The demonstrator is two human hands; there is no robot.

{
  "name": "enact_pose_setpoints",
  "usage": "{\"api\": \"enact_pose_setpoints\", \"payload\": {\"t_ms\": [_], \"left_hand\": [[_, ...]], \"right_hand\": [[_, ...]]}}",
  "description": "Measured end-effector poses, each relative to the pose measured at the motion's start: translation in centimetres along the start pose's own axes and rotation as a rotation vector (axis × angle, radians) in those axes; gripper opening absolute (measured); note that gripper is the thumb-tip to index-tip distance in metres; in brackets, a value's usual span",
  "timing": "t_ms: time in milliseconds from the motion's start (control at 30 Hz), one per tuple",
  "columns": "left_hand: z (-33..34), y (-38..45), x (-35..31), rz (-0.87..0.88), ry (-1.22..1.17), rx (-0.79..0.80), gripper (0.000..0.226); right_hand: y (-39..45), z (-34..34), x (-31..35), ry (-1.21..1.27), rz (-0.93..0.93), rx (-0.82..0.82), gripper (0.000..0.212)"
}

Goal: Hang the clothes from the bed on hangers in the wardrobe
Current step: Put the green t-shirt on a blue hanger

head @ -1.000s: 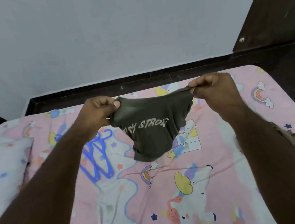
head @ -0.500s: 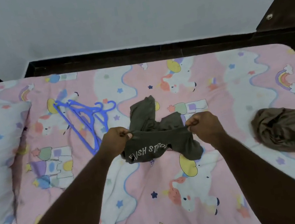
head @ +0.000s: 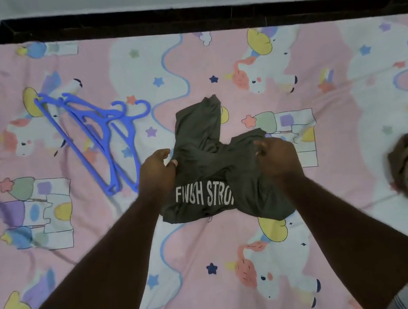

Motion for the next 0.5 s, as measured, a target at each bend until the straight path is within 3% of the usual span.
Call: {"api": "enact_pose_setpoints", "payload": {"t_ms": [100, 367, 500], "left_hand": [[0.6, -0.1, 1.9, -0.042, 0.004, 0.015, 0.041], [-1.0, 0.9, 8.3, -0.274, -0.054, -0.096, 0.031], [-1.9, 1.5, 10.9, -0.371, -0.064, -0.113, 0.015]], "right_hand": [[-0.7, 2.0, 1.0, 0.019, -0.050, -0.059, 0.025], [-1.4, 8.7, 7.4, 0.152, -0.005, 0.154, 0.029], [-1.2, 12.9, 10.2, 0.220, -0.001, 0.232, 0.027]]}}
Point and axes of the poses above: each hand's wrist, its own y-axis towards the middle knuckle, its own z-axis out of the palm, x = y × z, the point moved 5 cm from there along y, towards the middle knuckle, and after that the axes turned 9 degrees about y, right-handed, at the moved point
